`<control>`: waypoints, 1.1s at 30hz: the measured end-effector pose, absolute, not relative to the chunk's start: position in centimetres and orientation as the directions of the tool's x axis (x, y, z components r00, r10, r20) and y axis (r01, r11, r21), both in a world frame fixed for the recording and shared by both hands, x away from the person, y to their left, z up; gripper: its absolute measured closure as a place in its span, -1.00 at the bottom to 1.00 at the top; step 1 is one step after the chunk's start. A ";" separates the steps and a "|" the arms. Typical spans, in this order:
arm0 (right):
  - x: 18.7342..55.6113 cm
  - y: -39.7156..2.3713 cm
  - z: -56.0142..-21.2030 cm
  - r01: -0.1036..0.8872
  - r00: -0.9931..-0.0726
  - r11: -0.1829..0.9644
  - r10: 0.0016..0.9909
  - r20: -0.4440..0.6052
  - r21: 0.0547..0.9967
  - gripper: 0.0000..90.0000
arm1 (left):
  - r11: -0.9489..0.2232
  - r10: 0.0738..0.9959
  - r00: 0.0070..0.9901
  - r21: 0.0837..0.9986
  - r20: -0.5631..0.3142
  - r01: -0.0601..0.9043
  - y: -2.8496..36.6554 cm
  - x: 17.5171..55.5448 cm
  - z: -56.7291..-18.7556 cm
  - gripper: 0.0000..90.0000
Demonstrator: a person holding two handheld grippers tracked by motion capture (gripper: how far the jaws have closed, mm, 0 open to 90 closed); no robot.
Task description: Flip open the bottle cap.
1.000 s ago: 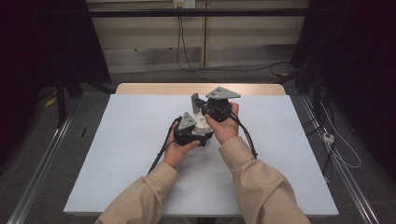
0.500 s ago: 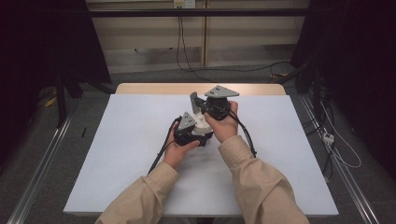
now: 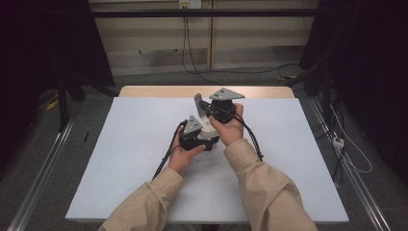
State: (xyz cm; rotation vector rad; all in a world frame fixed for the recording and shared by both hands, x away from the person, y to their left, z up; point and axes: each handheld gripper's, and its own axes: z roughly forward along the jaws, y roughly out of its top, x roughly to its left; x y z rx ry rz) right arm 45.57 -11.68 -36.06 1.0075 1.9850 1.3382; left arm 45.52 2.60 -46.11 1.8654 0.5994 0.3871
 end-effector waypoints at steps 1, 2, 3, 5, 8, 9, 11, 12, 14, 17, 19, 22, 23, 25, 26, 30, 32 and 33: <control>45.6 -11.7 -36.1 0.282 -0.577 0.227 0.816 -0.024 0.932 1.00 | -0.287 0.563 0.826 0.932 -0.024 0.223 2.6 45.6 -46.1 -0.59; 45.6 -11.7 -36.1 0.283 -0.578 0.224 0.816 -0.021 0.932 1.00 | -0.289 0.562 0.827 0.932 -0.021 0.220 2.6 45.6 -46.1 -0.59; 45.7 -11.6 -36.2 0.284 -0.578 0.222 0.816 -0.018 0.933 1.00 | -0.292 0.562 0.827 0.931 -0.019 0.221 2.7 45.6 -46.1 -0.59; 45.8 -11.6 -36.2 0.286 -0.578 0.225 0.816 -0.019 0.931 1.00 | -0.287 0.564 0.826 0.932 -0.023 0.222 2.6 45.6 -46.1 -0.59; 45.9 -11.5 -36.3 0.289 -0.579 0.225 0.815 -0.018 0.931 1.00 | -0.292 0.562 0.827 0.931 -0.019 0.219 2.7 45.6 -46.1 -0.59; 46.0 -11.5 -36.3 0.287 -0.579 0.227 0.815 -0.020 0.931 1.00 | -0.292 0.562 0.827 0.931 -0.018 0.219 2.7 45.6 -46.1 -0.59; 46.0 -11.5 -36.3 0.290 -0.580 0.229 0.815 -0.019 0.929 1.00 | -0.291 0.563 0.826 0.931 -0.019 0.220 2.6 45.6 -46.1 -0.59; 46.1 -11.4 -36.4 0.293 -0.579 0.229 0.815 -0.018 0.928 1.00 | -0.286 0.565 0.825 0.932 -0.023 0.222 2.6 45.6 -46.1 -0.59; 46.1 -11.4 -36.5 0.295 -0.579 0.233 0.815 -0.020 0.927 1.00 | -0.291 0.564 0.825 0.931 -0.019 0.221 2.6 45.6 -46.1 -0.59; 46.2 -11.3 -36.6 0.299 -0.577 0.226 0.817 -0.012 0.927 1.00 | -0.286 0.565 0.824 0.932 -0.023 0.223 2.6 45.6 -46.1 -0.59; 46.3 -11.3 -36.6 0.300 -0.580 0.226 0.815 -0.011 0.927 1.00 | -0.286 0.566 0.824 0.932 -0.024 0.223 2.6 45.6 -46.1 -0.59; 46.3 -11.3 -36.6 0.301 -0.581 0.228 0.814 -0.012 0.926 1.00 | -0.286 0.565 0.825 0.932 -0.025 0.224 2.6 45.6 -46.1 -0.59; 46.4 -11.3 -36.7 0.304 -0.581 0.229 0.813 -0.010 0.925 1.00 | -0.282 0.565 0.825 0.932 -0.031 0.228 2.6 45.6 -46.1 -0.58; 46.4 -11.2 -36.7 0.312 -0.583 0.234 0.813 -0.008 0.921 1.00 | -0.280 0.563 0.826 0.932 -0.033 0.228 2.6 45.6 -46.1 -0.58; 46.5 -11.2 -36.7 0.311 -0.585 0.233 0.811 -0.007 0.921 1.00 | -0.280 0.562 0.826 0.933 -0.033 0.228 2.6 45.6 -46.1 -0.59; 46.6 -11.2 -36.7 0.311 -0.584 0.231 0.811 -0.006 0.922 1.00 | -0.281 0.573 0.819 0.932 -0.028 0.229 2.6 45.5 -46.1 -0.59; 46.7 -11.2 -36.7 0.313 -0.582 0.225 0.813 -0.001 0.923 1.00 | -0.282 0.573 0.819 0.932 -0.027 0.228 2.6 45.5 -46.1 -0.58; 46.7 -11.2 -36.7 0.314 -0.581 0.223 0.814 0.001 0.923 1.00 | -0.282 0.573 0.819 0.932 -0.027 0.228 2.6 45.5 -46.1 -0.58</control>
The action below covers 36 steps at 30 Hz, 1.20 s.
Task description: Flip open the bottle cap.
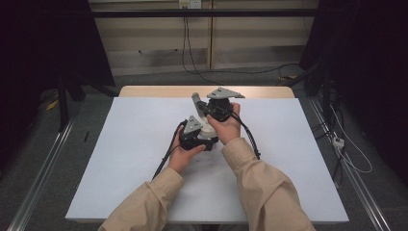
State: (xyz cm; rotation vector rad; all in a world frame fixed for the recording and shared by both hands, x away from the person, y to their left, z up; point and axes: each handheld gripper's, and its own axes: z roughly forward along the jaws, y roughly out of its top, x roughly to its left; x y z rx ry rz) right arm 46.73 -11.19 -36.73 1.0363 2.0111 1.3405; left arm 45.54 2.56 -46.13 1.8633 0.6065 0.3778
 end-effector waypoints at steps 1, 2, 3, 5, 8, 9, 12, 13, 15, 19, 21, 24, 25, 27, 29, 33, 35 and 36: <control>46.8 -11.2 -36.7 0.318 -0.581 0.221 0.814 0.005 0.922 1.00 | -0.283 0.573 0.819 0.932 -0.026 0.228 2.6 45.5 -46.1 -0.58; 46.8 -11.2 -36.7 0.318 -0.582 0.224 0.813 0.003 0.921 1.00 | -0.282 0.573 0.819 0.932 -0.027 0.228 2.6 45.5 -46.1 -0.58; 46.9 -11.2 -36.7 0.317 -0.582 0.228 0.813 -0.001 0.921 1.00 | -0.283 0.573 0.819 0.932 -0.027 0.228 2.6 45.5 -46.1 -0.58; 46.9 -11.1 -36.7 0.315 -0.584 0.226 0.812 0.000 0.922 1.00 | -0.283 0.573 0.819 0.932 -0.026 0.228 2.6 45.5 -46.1 -0.58; 47.0 -11.1 -36.7 0.320 -0.585 0.224 0.811 0.006 0.921 1.00 | -0.283 0.573 0.819 0.931 -0.027 0.229 2.6 45.5 -46.1 -0.59; 47.0 -11.1 -36.8 0.320 -0.585 0.224 0.811 0.006 0.920 1.00 | -0.283 0.572 0.820 0.932 -0.027 0.228 2.6 45.5 -46.1 -0.59; 47.2 -11.1 -36.9 0.324 -0.584 0.223 0.812 0.009 0.919 1.00 | -0.283 0.573 0.819 0.932 -0.026 0.228 2.6 45.5 -46.1 -0.58; 47.2 -11.0 -36.9 0.325 -0.585 0.225 0.811 0.008 0.918 1.00 | -0.283 0.573 0.819 0.931 -0.027 0.229 2.6 45.5 -46.1 -0.58; 47.2 -11.0 -37.0 0.328 -0.583 0.225 0.812 0.009 0.918 1.00 | -0.282 0.574 0.819 0.932 -0.027 0.229 2.5 45.5 -46.1 -0.58; 47.4 -11.0 -37.1 0.331 -0.584 0.221 0.812 0.016 0.917 1.00 | -0.282 0.572 0.820 0.932 -0.028 0.229 2.5 45.5 -46.1 -0.59; 47.4 -11.0 -37.1 0.333 -0.584 0.223 0.811 0.015 0.916 1.00 | -0.281 0.574 0.818 0.932 -0.028 0.229 2.5 45.5 -46.1 -0.58; 47.4 -10.9 -37.1 0.336 -0.584 0.230 0.812 0.010 0.913 1.00 | -0.282 0.574 0.819 0.932 -0.027 0.229 2.5 45.5 -46.1 -0.58; 47.4 -10.9 -37.1 0.337 -0.583 0.230 0.812 0.011 0.913 1.00 | -0.280 0.574 0.819 0.932 -0.029 0.230 2.5 45.5 -46.1 -0.59; 47.5 -10.8 -37.2 0.339 -0.585 0.234 0.811 0.010 0.911 1.00 | -0.280 0.574 0.819 0.932 -0.029 0.230 2.5 45.5 -46.1 -0.58; 47.5 -10.7 -37.3 0.341 -0.584 0.237 0.811 0.008 0.910 1.00 | -0.281 0.573 0.819 0.932 -0.030 0.230 2.5 45.5 -46.1 -0.58; 47.5 -10.6 -37.5 0.350 -0.587 0.246 0.810 0.007 0.904 1.00 | -0.287 0.572 0.820 0.930 -0.025 0.228 2.6 45.5 -46.1 -0.59; 47.5 -10.6 -37.5 0.354 -0.585 0.247 0.811 0.008 0.902 1.00 | -0.280 0.574 0.818 0.932 -0.030 0.231 2.5 45.5 -46.1 -0.59; 47.5 -10.6 -37.5 0.354 -0.587 0.251 0.809 0.005 0.901 1.00 | -0.286 0.572 0.820 0.931 -0.025 0.228 2.6 45.5 -46.1 -0.58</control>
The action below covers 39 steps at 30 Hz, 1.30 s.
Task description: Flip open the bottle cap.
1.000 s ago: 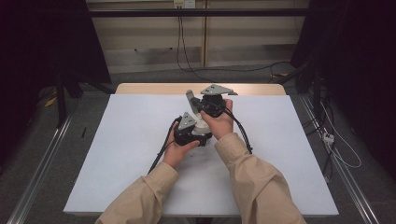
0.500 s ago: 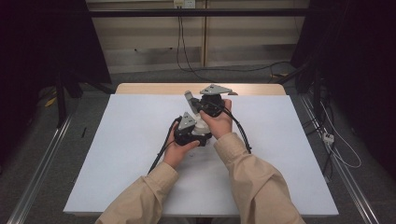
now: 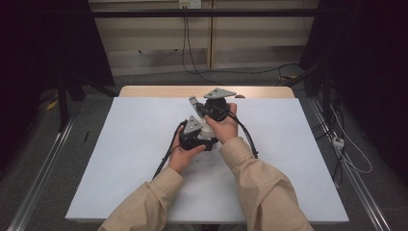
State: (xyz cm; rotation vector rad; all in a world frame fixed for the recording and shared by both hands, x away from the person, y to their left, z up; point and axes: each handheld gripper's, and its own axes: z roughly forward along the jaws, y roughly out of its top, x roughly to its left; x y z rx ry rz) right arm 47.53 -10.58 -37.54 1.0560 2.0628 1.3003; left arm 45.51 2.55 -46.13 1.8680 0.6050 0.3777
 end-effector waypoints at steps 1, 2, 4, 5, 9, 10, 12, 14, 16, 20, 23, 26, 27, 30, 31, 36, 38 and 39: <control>47.5 -10.6 -37.6 0.355 -0.587 0.251 0.809 0.006 0.901 1.00 | -0.287 0.570 0.821 0.931 -0.024 0.227 2.6 45.5 -46.1 -0.58; 47.6 -10.6 -37.6 0.357 -0.588 0.251 0.809 0.007 0.900 1.00 | -0.286 0.572 0.820 0.930 -0.026 0.229 2.5 45.5 -46.1 -0.59; 47.6 -10.6 -37.6 0.362 -0.589 0.258 0.808 0.005 0.896 1.00 | -0.280 0.573 0.819 0.931 -0.031 0.232 2.5 45.5 -46.1 -0.58; 47.6 -10.6 -37.6 0.365 -0.589 0.255 0.808 0.010 0.895 1.00 | -0.281 0.574 0.819 0.931 -0.031 0.232 2.5 45.5 -46.1 -0.59; 47.6 -10.6 -37.7 0.364 -0.589 0.258 0.808 0.007 0.895 1.00 | -0.281 0.574 0.818 0.931 -0.031 0.232 2.5 45.5 -46.1 -0.58; 47.6 -10.6 -37.7 0.364 -0.589 0.261 0.808 0.004 0.894 1.00 | -0.281 0.574 0.818 0.931 -0.031 0.232 2.5 45.5 -46.1 -0.58; 47.6 -10.5 -37.6 0.379 -0.583 0.253 0.813 0.016 0.890 1.00 | -0.282 0.573 0.819 0.931 -0.029 0.231 2.5 45.5 -46.1 -0.58; 47.7 -10.6 -37.5 0.390 -0.582 0.252 0.813 0.025 0.886 1.00 | -0.286 0.573 0.819 0.930 -0.027 0.230 2.5 45.5 -46.1 -0.58; 47.7 -10.5 -37.5 0.387 -0.584 0.261 0.811 0.016 0.884 1.00 | -0.281 0.575 0.818 0.931 -0.031 0.232 2.5 45.5 -46.1 -0.58; 47.6 -10.5 -37.5 0.385 -0.586 0.262 0.810 0.015 0.885 1.00 | -0.283 0.575 0.817 0.931 -0.028 0.231 2.5 45.5 -46.1 -0.59; 47.6 -10.6 -37.6 0.385 -0.590 0.246 0.807 0.032 0.890 0.93 | -0.295 0.565 0.825 0.929 -0.017 0.221 2.6 45.5 -46.1 -0.59; 47.4 -10.7 -37.6 0.363 -0.596 0.250 0.803 0.017 0.898 0.78 | -0.309 0.570 0.822 0.928 0.003 0.210 2.5 45.4 -46.0 -0.64; 47.2 -10.8 -37.6 0.358 -0.595 0.241 0.803 0.022 0.902 0.66 | -0.308 0.567 0.824 0.928 0.003 0.209 2.5 45.4 -46.0 -0.65; 46.9 -11.0 -37.5 0.361 -0.604 0.234 0.796 0.035 0.903 0.46 | -0.327 0.556 0.831 0.921 0.006 0.212 2.6 45.2 -45.9 -0.72; 46.8 -11.0 -37.5 0.359 -0.605 0.243 0.796 0.026 0.901 0.35 | -0.329 0.545 0.839 0.919 -0.003 0.217 2.6 45.2 -45.9 -0.74; 46.3 -11.2 -37.4 0.355 -0.601 0.224 0.798 0.038 0.908 0.05 | -0.364 0.530 0.848 0.901 -0.009 0.237 3.3 44.9 -45.3 -0.87; 45.9 -11.5 -37.2 0.350 -0.609 0.219 0.792 0.043 0.911 -0.08 | -0.376 0.523 0.852 0.892 -0.021 0.253 3.7 44.7 -45.2 -0.89; 45.8 -11.7 -37.2 0.350 -0.609 0.225 0.792 0.039 0.909 -0.17 | -0.387 0.519 0.854 0.885 -0.022 0.258 3.9 44.7 -45.2 -0.90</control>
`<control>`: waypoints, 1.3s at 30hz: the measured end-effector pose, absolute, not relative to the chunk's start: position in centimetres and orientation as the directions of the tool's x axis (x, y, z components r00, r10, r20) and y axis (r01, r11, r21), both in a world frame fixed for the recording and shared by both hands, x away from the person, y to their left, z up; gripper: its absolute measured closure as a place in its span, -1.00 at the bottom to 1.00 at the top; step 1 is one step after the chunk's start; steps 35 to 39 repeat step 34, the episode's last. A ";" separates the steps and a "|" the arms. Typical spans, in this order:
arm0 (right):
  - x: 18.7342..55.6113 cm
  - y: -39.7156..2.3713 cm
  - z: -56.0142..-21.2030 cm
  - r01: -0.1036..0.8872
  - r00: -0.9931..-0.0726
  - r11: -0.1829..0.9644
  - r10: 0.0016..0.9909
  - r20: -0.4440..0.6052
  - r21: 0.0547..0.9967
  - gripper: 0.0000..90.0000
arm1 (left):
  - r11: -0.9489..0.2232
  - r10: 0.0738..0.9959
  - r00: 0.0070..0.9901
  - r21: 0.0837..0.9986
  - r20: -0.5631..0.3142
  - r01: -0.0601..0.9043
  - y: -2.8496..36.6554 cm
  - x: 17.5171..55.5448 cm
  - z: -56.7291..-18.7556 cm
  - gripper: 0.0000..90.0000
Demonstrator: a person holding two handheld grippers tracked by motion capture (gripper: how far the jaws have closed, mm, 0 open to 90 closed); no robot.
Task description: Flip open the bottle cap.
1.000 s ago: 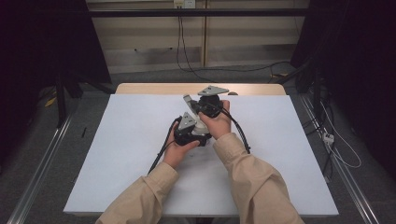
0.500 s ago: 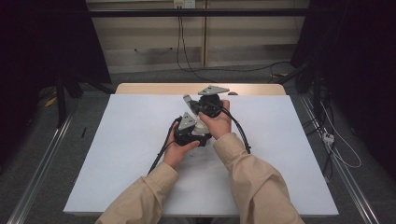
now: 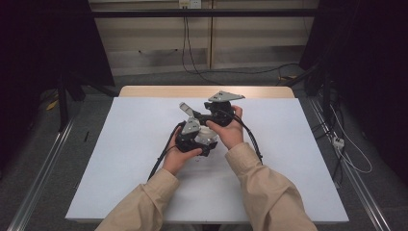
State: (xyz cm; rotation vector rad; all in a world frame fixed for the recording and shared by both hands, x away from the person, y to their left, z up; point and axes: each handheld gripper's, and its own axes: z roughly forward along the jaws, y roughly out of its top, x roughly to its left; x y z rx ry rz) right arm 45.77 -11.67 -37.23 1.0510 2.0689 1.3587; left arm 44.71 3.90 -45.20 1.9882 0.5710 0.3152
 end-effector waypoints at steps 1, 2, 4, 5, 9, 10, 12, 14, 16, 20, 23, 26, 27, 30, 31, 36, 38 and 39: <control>45.6 -11.8 -37.2 0.356 -0.610 0.228 0.791 0.041 0.906 -0.17 | -0.393 0.514 0.857 0.880 -0.031 0.267 4.0 44.6 -45.2 -0.91; 45.4 -12.0 -37.3 0.350 -0.610 0.229 0.791 0.035 0.908 -0.17 | -0.403 0.512 0.859 0.875 -0.026 0.267 4.2 44.5 -45.0 -0.92; 44.9 -12.6 -37.3 0.342 -0.605 0.213 0.795 0.041 0.915 -0.25 | -0.404 0.507 0.862 0.875 -0.028 0.266 4.5 44.2 -44.9 -0.93; 44.7 -12.9 -37.3 0.342 -0.604 0.203 0.795 0.049 0.917 -0.26 | -0.407 0.498 0.867 0.875 -0.029 0.263 4.9 44.1 -44.9 -0.92; 43.3 -14.5 -37.1 0.320 -0.595 0.168 0.802 0.059 0.932 -0.39 | -0.409 0.471 0.881 0.873 -0.047 0.265 6.2 43.0 -45.0 -0.89; 42.8 -15.0 -37.0 0.315 -0.593 0.163 0.803 0.061 0.935 -0.41 | -0.420 0.462 0.886 0.873 -0.031 0.250 6.7 42.7 -45.0 -0.89; 41.8 -16.0 -37.0 0.303 -0.597 0.155 0.800 0.060 0.940 -0.48 | -0.415 0.439 0.898 0.878 -0.036 0.238 7.7 41.9 -44.7 -0.88; 40.8 -17.0 -37.2 0.298 -0.601 0.149 0.797 0.064 0.943 -0.52 | -0.415 0.430 0.902 0.882 -0.023 0.221 8.6 41.2 -44.2 -0.88; 39.6 -18.0 -37.6 0.298 -0.597 0.151 0.800 0.060 0.942 -0.57 | -0.391 0.428 0.903 0.890 -0.049 0.234 9.7 40.5 -43.8 -0.88; 37.4 -19.9 -38.9 0.312 -0.590 0.144 0.804 0.073 0.939 -0.65 | -0.374 0.443 0.894 0.893 -0.067 0.252 12.5 39.2 -43.6 -0.88; 35.7 -21.1 -40.2 0.329 -0.582 0.138 0.809 0.085 0.934 -0.71 | -0.373 0.462 0.884 0.890 -0.068 0.264 14.6 38.3 -43.7 -0.87; 34.1 -22.1 -41.5 0.338 -0.572 0.147 0.817 0.079 0.930 -0.74 | -0.370 0.486 0.871 0.889 -0.063 0.271 16.5 37.5 -43.9 -0.86; 33.7 -22.4 -41.8 0.342 -0.569 0.150 0.818 0.078 0.927 -0.76 | -0.363 0.493 0.868 0.891 -0.066 0.274 17.1 37.3 -44.0 -0.86; 32.4 -23.0 -42.6 0.341 -0.569 0.149 0.819 0.078 0.928 -0.80 | -0.348 0.519 0.852 0.895 -0.064 0.280 18.7 36.8 -44.0 -0.86; 32.0 -23.2 -42.9 0.339 -0.570 0.152 0.818 0.074 0.928 -0.82 | -0.334 0.531 0.845 0.899 -0.070 0.284 19.1 36.6 -44.0 -0.86; 31.0 -23.6 -43.6 0.346 -0.575 0.174 0.816 0.062 0.922 -0.86 | -0.333 0.544 0.837 0.899 -0.062 0.284 20.2 36.3 -44.2 -0.88; 31.0 -23.6 -43.6 0.346 -0.575 0.174 0.816 0.062 0.922 -0.86 | -0.333 0.544 0.837 0.899 -0.062 0.284 20.2 36.3 -44.2 -0.88; 31.0 -23.6 -43.6 0.346 -0.575 0.174 0.816 0.062 0.922 -0.86 | -0.333 0.544 0.837 0.899 -0.062 0.284 20.2 36.3 -44.2 -0.88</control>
